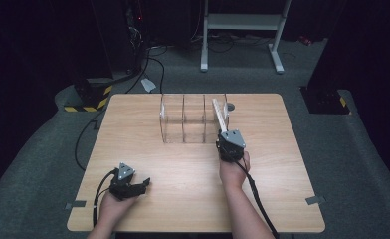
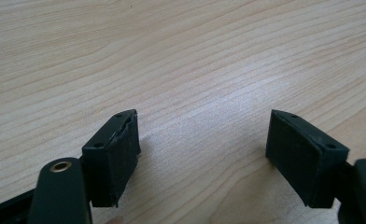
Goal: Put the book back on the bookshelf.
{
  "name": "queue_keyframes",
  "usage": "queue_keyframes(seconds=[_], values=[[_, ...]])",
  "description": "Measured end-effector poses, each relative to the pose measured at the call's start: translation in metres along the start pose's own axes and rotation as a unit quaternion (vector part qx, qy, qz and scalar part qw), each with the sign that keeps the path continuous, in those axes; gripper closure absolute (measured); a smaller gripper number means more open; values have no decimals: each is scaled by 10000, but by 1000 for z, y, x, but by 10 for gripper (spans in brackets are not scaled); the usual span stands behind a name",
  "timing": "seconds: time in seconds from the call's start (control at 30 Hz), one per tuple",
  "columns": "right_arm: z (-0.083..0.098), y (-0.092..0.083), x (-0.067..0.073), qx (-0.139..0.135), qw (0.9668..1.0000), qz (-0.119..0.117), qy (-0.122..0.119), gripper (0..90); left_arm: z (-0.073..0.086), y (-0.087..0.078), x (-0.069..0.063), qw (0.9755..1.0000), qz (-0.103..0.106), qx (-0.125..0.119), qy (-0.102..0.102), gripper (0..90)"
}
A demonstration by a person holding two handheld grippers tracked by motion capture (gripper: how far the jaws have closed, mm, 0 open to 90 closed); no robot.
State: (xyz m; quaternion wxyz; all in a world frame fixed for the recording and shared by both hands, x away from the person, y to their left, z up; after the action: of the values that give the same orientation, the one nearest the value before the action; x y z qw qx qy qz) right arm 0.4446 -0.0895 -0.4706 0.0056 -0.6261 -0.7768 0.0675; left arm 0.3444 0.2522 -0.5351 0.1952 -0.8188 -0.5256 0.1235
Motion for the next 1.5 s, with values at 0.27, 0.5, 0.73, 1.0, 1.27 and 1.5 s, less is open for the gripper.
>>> queue_keyframes(seconds=[0.27, 0.5, 0.73, 1.0, 1.27, 1.5], values=[[5, -3, -3, 85, 9999, -7, 62, 731, 0, 0, 0, 10000, 1, -2, -3, 258], [5, -5, -3, 34, 9999, -26, 135, 711, 0, 0, 0, 10000, 3, -1, 5, 258], [3, -7, -5, 15, 9998, -77, 161, 615, 0, 0, 0, 10000, 8, -2, 12, 258], [6, -20, -9, 21, 9993, -296, 231, 539, 0, 0, 0, 10000, 9, -2, 12, 259], [16, -28, -16, 200, 9981, -423, 395, 572, 0, 0, 0, 10000, 5, -3, 12, 259], [26, -24, -15, 377, 9969, -427, 551, 637, 0, 0, 0, 10000, 5, -5, 11, 260]])
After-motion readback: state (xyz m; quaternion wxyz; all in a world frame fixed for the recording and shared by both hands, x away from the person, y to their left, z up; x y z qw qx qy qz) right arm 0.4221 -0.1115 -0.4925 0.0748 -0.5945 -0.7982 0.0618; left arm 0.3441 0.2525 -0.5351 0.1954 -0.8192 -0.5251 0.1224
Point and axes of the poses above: each handheld gripper's, and its own axes: y roughly forward along the jaws, z roughly out of its underside, x roughly to its left, the point moved 1 cm from there along y, roughly forward along the jaws, and after that the axes turned 15 degrees about -x, right-handed, at the moved point
